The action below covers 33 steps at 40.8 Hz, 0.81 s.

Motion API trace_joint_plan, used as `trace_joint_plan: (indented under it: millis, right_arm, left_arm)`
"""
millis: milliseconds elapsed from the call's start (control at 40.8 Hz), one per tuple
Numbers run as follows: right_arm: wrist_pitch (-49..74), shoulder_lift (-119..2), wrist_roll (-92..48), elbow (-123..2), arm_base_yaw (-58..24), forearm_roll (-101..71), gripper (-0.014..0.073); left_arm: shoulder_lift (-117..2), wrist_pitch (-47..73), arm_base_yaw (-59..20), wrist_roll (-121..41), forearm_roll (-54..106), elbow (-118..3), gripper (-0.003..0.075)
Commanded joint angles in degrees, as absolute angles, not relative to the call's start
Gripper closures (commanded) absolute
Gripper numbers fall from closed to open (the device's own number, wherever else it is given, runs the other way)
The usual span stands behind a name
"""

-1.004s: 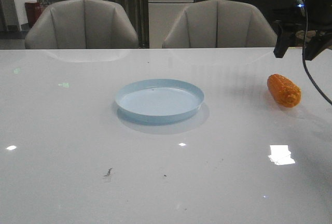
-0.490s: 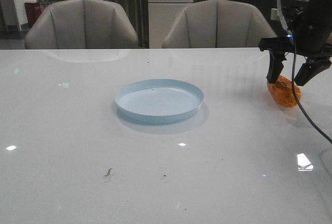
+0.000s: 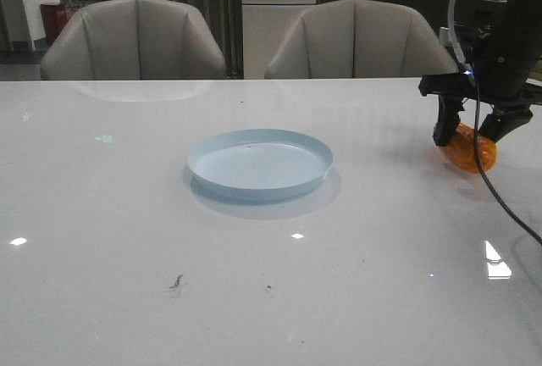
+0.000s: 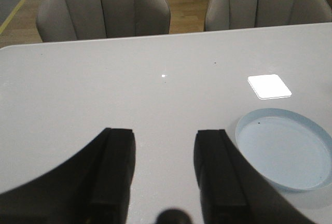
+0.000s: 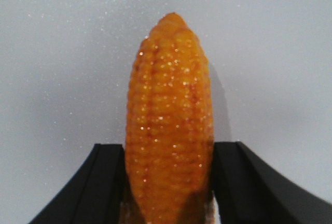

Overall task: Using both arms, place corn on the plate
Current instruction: 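Lower the right gripper over the orange corn cob and close on it, then lift the corn and carry it with the right gripper over the plate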

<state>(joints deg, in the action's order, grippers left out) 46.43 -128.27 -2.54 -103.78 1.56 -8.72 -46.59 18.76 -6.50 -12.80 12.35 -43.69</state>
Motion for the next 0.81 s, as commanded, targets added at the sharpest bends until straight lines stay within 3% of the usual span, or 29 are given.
trace_joint_plan:
  millis: [0,343,588,783]
  right_arm:
    - [45.0,-124.4,-2.7,-107.4,0.6,-10.4,0.0349]
    - [48.7,-124.4,-7.5,-119.5,-11.5,-10.4,0.0349]
    - [49.3,-124.7,-9.2,-120.0,-22.1,-10.4,0.0349]
    - [51.4,-127.1,-9.2,-120.0,-25.8,-10.3,0.0349]
  left_arm:
    - [-46.1,12.6,-6.4,-12.7,13.2,-45.3,0.0365]
    - [-46.1,11.5,-6.4,-12.7,13.2,-45.3,0.0365]
    - [-46.1,11.5,-6.4,-12.7,13.2,-45.3,0.0365]
    - [-46.1,11.5,-6.4,-12.7,13.2,-45.3,0.0365]
